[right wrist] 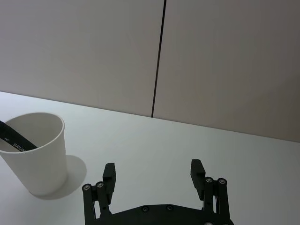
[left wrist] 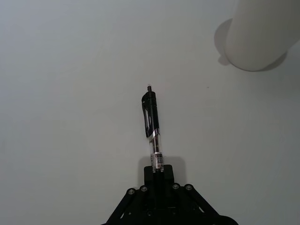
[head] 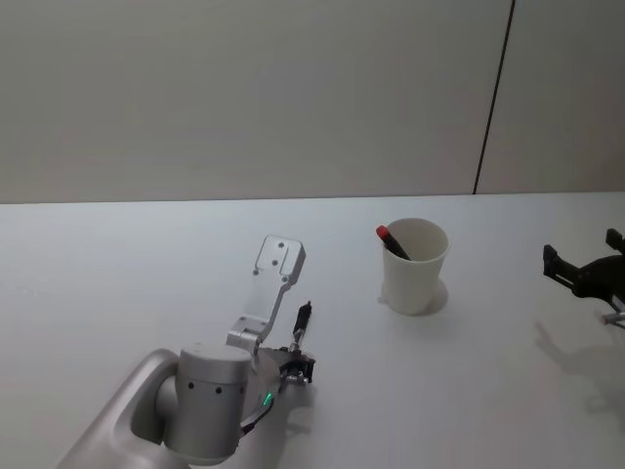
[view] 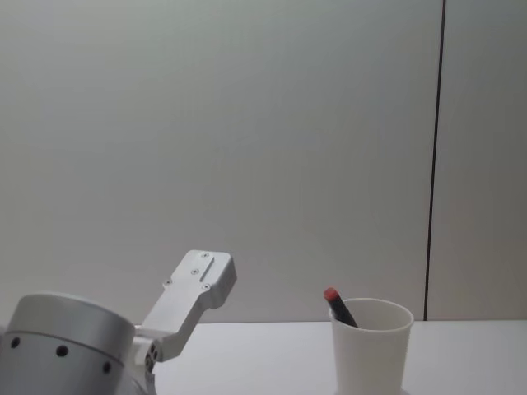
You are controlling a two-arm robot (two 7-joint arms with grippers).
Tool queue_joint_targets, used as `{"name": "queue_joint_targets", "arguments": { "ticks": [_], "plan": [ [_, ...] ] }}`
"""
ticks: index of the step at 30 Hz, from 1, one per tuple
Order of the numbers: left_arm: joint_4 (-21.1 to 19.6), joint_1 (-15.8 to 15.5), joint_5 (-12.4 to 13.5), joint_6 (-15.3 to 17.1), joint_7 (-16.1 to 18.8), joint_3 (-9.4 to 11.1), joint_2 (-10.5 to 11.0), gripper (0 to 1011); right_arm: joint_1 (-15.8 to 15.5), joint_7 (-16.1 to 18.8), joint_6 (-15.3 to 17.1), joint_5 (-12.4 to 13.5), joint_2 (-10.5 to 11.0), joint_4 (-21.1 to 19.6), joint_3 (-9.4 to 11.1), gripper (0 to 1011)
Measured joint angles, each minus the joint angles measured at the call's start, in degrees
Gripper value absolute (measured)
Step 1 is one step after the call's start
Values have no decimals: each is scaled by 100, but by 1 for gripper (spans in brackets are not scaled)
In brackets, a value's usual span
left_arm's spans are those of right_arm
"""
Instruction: Place the pen into the pen holder.
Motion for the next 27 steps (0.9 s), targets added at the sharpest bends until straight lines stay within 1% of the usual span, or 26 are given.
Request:
{"name": "queue_joint_targets", "arguments": {
  "ticks": [7,14,22,23,27],
  "plan": [
    [-49,62,-3,-76,89,-35,6,127,0,0,0,0,0,0,0,1002],
    [-192,156,62,-245,187,-75,45,127,0,0,0,0,0,0,0,1002],
    [-533,325,228,-638,281,-131,156,126,0,0,0,0,0,0,0,1002],
    [-533,325,228,-638,281,-131,156,126,0,0,0,0,0,0,0,1002],
    [-731,417,336,-877,284,-165,238,127,0,0,0,0,0,0,0,1002]
  ]
}}
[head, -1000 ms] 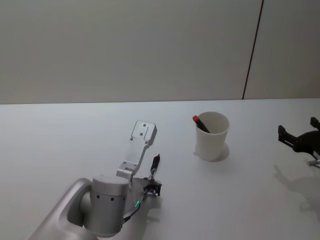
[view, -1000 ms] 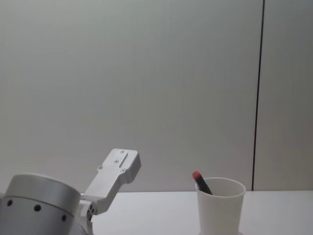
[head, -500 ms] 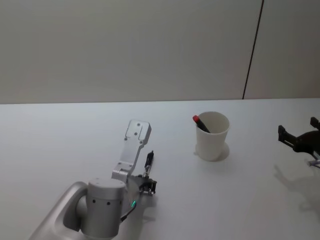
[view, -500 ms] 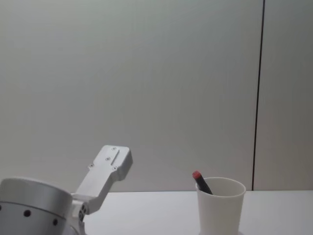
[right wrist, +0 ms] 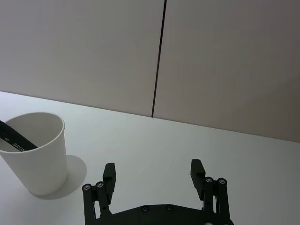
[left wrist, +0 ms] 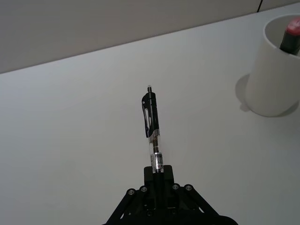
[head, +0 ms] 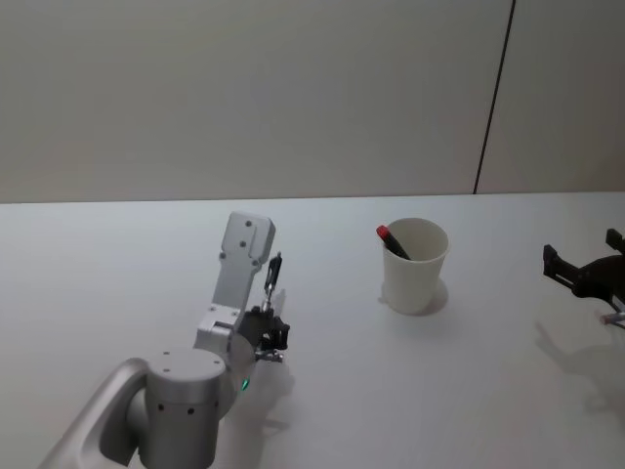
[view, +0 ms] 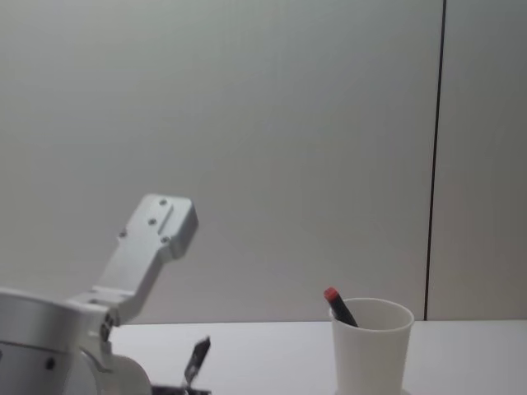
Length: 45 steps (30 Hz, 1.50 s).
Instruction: Place the pen into the pen holder.
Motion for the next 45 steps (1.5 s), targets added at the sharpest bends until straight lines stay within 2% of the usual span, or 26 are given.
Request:
{"name": "queue_joint_targets", "arguments": {
  "ticks": [9,18,19,22,30,34,37,45],
  "plan": [
    [-358,185,249,-528,-165,-66,205,126,0,0,0,0,0,0,0,1002],
    [-660,389,552,-1327,-598,-140,485,126,0,0,0,0,0,0,0,1002],
    [-660,389,552,-1327,-598,-140,485,127,0,0,0,0,0,0,0,1002],
    [-723,452,638,-1689,-854,-163,583,127,0,0,0,0,0,0,0,1002],
    [-755,502,805,-2357,-1451,-191,731,126,0,0,0,0,0,0,0,1002],
    [-743,499,867,-2571,-1706,-195,765,126,0,0,0,0,0,0,0,1002],
    [-694,464,934,-2800,-2036,-196,790,126,0,0,0,0,0,0,0,1002],
    [-524,329,1029,-3150,-2708,-185,788,126,0,0,0,0,0,0,0,1002]
  ]
}}
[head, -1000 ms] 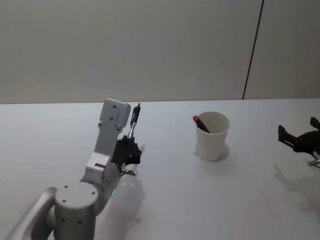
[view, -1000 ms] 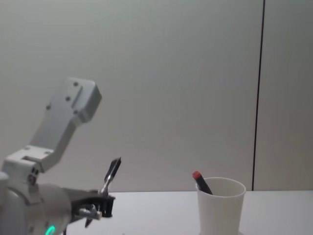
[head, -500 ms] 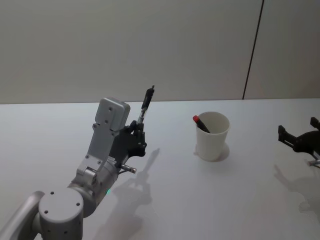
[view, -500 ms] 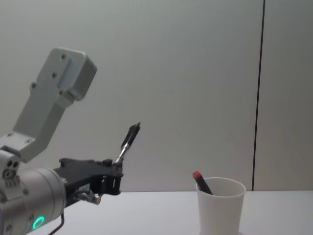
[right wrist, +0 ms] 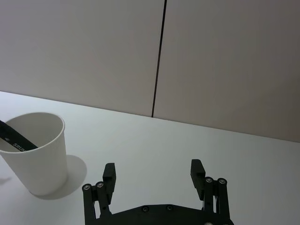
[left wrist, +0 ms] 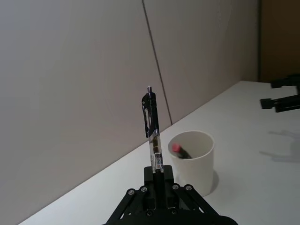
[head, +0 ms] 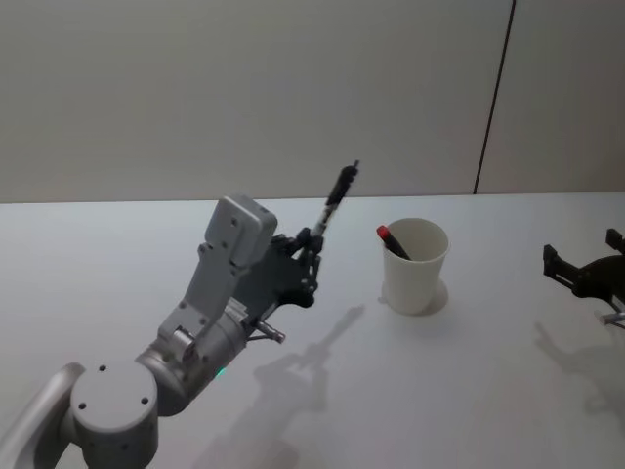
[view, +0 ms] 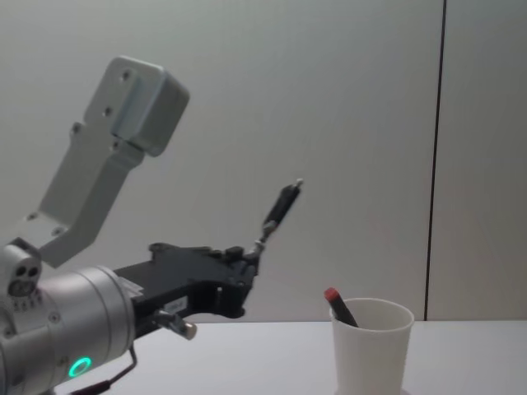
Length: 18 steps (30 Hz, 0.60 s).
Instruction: Place the pen into the pen holder.
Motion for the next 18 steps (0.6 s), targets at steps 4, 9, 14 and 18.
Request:
{"name": "queue_joint_targets", "arguments": {
  "ticks": [4,9,14,18],
  "plan": [
    [118,-88,32,-151,-352,17,-30,127,0,0,0,0,0,0,0,1002],
    [315,-237,64,-345,-820,48,-98,127,0,0,0,0,0,0,0,1002],
    [527,-394,74,-525,-1246,82,-175,127,0,0,0,0,0,0,0,1002],
    [701,-518,74,-667,-1570,109,-240,126,0,0,0,0,0,0,0,1002]
  ]
}}
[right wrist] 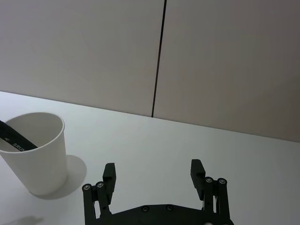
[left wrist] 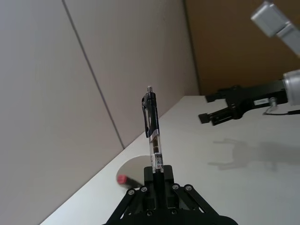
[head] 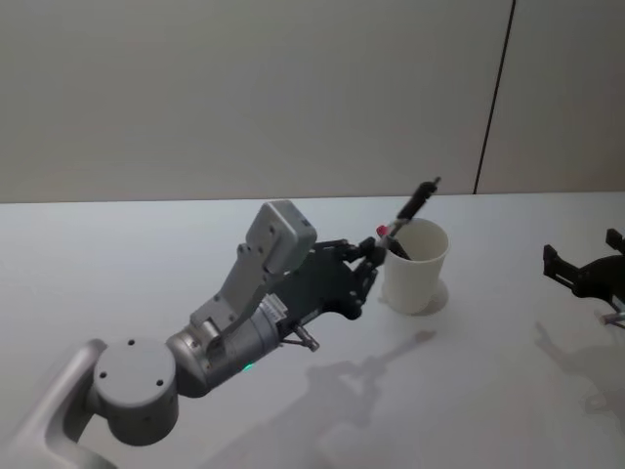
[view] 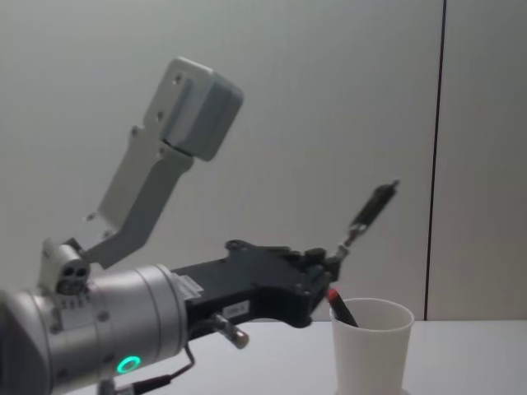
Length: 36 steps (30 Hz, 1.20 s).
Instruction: Place the pen into the pen holder.
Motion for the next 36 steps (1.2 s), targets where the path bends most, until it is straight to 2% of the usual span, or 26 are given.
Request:
{"name": "queue_joint_targets", "arguments": {
  "ticks": [2,10,19,28,36],
  "plan": [
    [130,-84,-11,-96,-228,25,-50,126,0,0,0,0,0,0,0,1002],
    [439,-282,-59,-300,-652,92,-179,127,0,0,0,0,0,0,0,1002],
    [715,-453,-115,-456,-955,156,-302,126,0,0,0,0,0,0,0,1002],
    [853,-555,-113,-492,-1048,197,-367,127,0,0,0,0,0,0,0,1002],
    [876,-604,73,-388,-938,246,-402,127,0,0,0,0,0,0,0,1002]
  ]
}}
